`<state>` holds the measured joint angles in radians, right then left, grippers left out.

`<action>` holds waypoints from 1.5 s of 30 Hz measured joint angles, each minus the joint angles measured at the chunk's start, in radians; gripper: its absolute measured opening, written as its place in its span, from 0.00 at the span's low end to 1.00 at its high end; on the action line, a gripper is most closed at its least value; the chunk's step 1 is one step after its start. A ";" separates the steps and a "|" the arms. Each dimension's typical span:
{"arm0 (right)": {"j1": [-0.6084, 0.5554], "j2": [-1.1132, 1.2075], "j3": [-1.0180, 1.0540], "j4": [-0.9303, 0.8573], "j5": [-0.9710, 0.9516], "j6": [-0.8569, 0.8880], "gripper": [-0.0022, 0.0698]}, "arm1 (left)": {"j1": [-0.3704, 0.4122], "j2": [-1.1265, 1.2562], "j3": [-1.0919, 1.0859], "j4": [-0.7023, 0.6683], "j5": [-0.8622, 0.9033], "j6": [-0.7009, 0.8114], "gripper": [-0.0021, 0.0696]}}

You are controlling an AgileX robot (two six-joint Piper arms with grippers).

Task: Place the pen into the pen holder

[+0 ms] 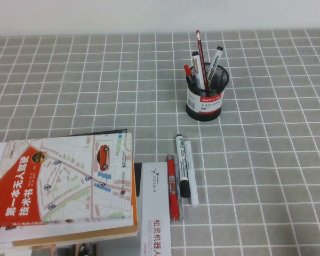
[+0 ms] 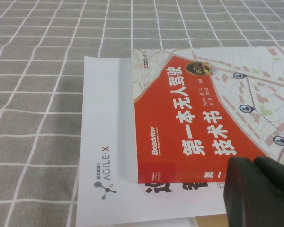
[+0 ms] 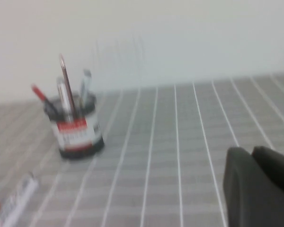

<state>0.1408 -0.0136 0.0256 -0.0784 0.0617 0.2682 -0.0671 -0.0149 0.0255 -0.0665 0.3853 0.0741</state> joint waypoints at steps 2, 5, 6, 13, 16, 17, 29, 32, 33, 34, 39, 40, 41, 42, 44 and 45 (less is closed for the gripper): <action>0.000 0.000 0.002 0.006 0.051 0.000 0.01 | 0.000 0.000 0.000 0.000 0.000 0.000 0.02; 0.000 0.000 0.002 0.033 0.134 0.000 0.01 | 0.000 0.000 0.000 0.000 0.000 0.000 0.02; 0.000 0.000 0.002 0.043 0.164 0.000 0.01 | 0.000 0.000 0.000 0.000 0.000 0.000 0.02; 0.000 0.000 0.002 0.066 0.301 0.000 0.01 | 0.000 0.000 0.000 0.000 0.000 0.000 0.02; -0.005 0.000 0.002 0.069 0.301 0.016 0.01 | 0.000 0.000 0.000 0.000 0.000 0.000 0.02; -0.010 0.000 0.002 0.069 0.303 0.018 0.01 | 0.000 0.000 0.000 0.000 0.000 0.000 0.02; -0.029 0.000 0.002 0.069 0.308 0.009 0.01 | 0.000 0.000 0.000 0.000 0.000 0.000 0.02; -0.029 0.000 0.002 0.069 0.308 0.002 0.01 | 0.000 0.000 0.000 0.000 0.000 0.000 0.02; -0.029 0.000 0.002 0.069 0.308 0.002 0.01 | 0.000 0.000 0.000 0.000 0.000 0.000 0.02; -0.029 0.000 0.002 0.069 0.308 0.002 0.01 | 0.000 0.000 0.000 0.000 0.000 0.000 0.02; -0.029 0.000 0.002 0.069 0.309 0.000 0.01 | 0.000 0.000 0.000 0.000 0.000 0.000 0.02; -0.029 0.000 0.002 0.069 0.309 0.000 0.01 | 0.000 0.000 0.000 0.000 0.000 0.000 0.02; -0.029 0.000 0.002 0.069 0.309 0.000 0.01 | 0.000 0.000 0.000 0.000 0.000 0.000 0.02; -0.029 0.000 0.002 0.069 0.309 0.000 0.01 | 0.000 0.000 0.000 0.000 0.000 0.000 0.02; -0.029 0.000 0.002 0.069 0.309 0.000 0.01 | 0.000 0.000 0.000 0.000 0.000 0.000 0.02; -0.029 0.000 0.002 0.069 0.309 0.000 0.01 | 0.000 0.000 0.000 0.000 0.000 0.000 0.02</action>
